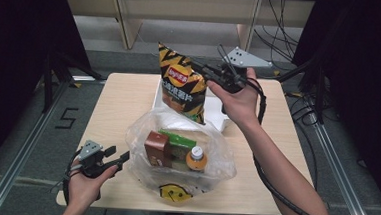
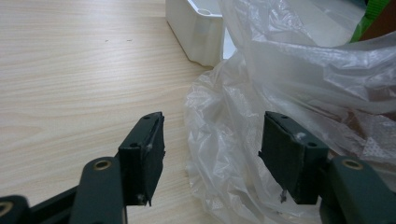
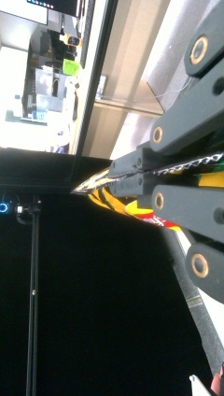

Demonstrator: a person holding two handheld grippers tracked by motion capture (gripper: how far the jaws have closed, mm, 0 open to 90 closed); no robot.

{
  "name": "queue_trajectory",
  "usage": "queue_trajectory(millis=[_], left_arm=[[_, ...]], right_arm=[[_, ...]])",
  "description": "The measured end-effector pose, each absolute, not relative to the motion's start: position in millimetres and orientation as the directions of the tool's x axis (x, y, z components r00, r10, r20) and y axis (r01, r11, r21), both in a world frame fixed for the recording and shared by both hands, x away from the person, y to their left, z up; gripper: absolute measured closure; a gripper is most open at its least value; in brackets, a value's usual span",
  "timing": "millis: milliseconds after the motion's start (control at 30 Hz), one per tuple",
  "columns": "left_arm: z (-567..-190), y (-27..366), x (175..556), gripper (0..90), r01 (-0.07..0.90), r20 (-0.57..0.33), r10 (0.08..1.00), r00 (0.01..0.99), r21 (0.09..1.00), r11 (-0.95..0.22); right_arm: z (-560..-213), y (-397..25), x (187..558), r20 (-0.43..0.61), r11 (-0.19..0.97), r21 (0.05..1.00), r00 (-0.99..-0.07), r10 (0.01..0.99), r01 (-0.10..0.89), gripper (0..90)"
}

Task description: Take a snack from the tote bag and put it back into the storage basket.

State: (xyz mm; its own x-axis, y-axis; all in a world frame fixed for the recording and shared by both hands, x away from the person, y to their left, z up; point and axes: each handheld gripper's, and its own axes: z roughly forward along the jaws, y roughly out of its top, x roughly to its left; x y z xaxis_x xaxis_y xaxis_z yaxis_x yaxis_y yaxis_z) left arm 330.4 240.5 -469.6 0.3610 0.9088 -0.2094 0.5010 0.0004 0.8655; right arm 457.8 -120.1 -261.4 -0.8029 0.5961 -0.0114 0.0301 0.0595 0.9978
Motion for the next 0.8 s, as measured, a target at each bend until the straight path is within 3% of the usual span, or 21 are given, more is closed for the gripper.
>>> queue_trajectory(millis=[800], left_arm=[[-468.1, 242.6, 330.9, 39.0, 0.491, -0.210, 0.907, 0.364, 0.871, 0.004]], right_arm=[[-260.6, -121.5, 483.6, -0.005, 0.067, 0.997, -0.773, 0.635, 0.048, 90.0]])
